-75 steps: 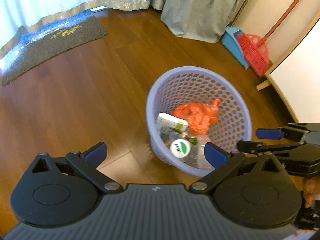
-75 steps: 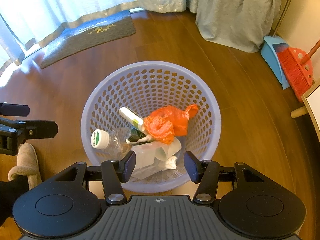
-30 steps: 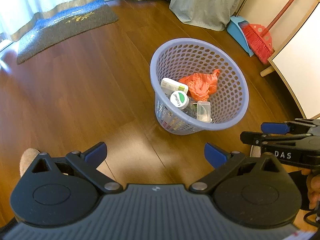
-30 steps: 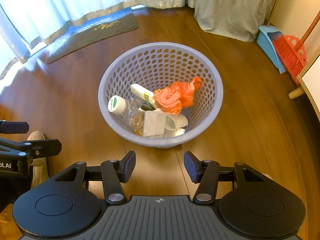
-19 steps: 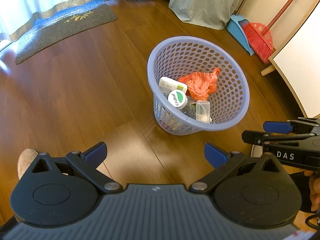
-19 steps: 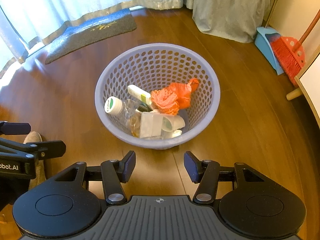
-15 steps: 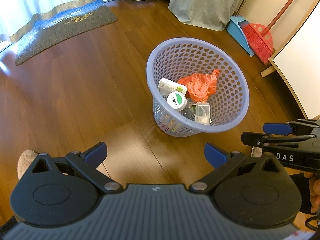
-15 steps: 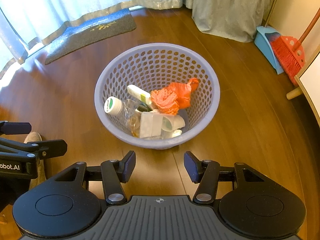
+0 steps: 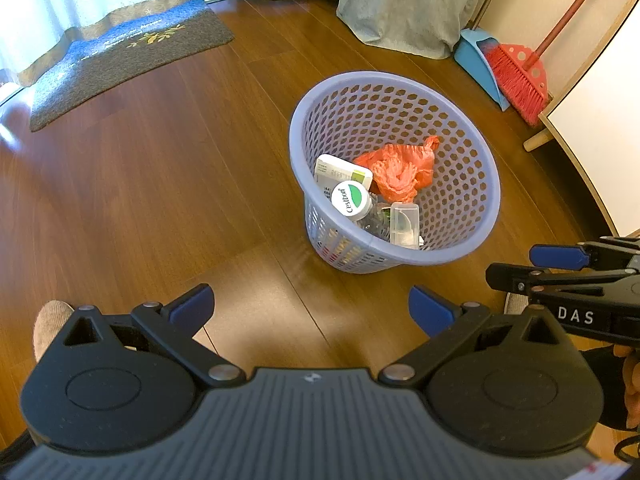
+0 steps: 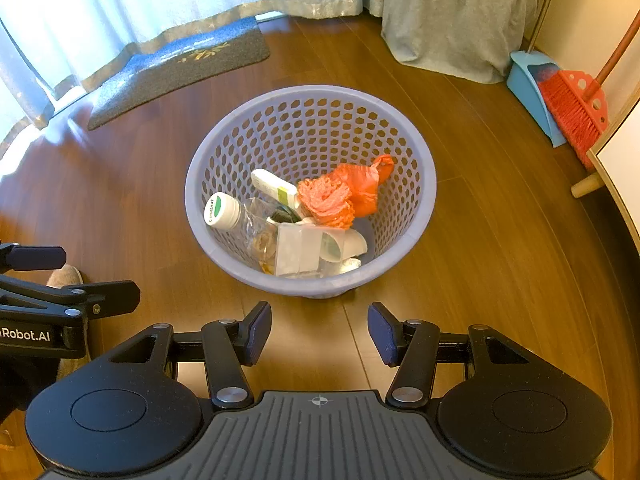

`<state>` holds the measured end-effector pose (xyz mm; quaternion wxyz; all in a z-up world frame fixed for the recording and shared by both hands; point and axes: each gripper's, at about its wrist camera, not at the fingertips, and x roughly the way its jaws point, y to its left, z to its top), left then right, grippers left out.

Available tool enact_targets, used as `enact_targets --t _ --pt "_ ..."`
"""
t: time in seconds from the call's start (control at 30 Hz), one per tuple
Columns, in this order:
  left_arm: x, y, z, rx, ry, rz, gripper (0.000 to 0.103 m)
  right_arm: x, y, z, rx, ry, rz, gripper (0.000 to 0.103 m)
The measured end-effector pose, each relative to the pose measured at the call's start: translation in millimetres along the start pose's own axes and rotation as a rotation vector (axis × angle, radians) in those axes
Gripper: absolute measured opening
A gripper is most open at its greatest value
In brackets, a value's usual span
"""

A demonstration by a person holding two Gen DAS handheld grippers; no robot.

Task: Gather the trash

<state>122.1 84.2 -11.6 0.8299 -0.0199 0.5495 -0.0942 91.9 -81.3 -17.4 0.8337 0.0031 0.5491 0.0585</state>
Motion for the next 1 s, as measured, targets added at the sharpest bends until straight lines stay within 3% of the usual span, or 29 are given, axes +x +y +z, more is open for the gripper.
enact_targets --t 1.0 --pt "1.8 -2.3 -2.0 -0.003 -0.026 0.036 0.102 -2.6 -1.8 -1.3 0.008 -0.001 0.011 0.051"
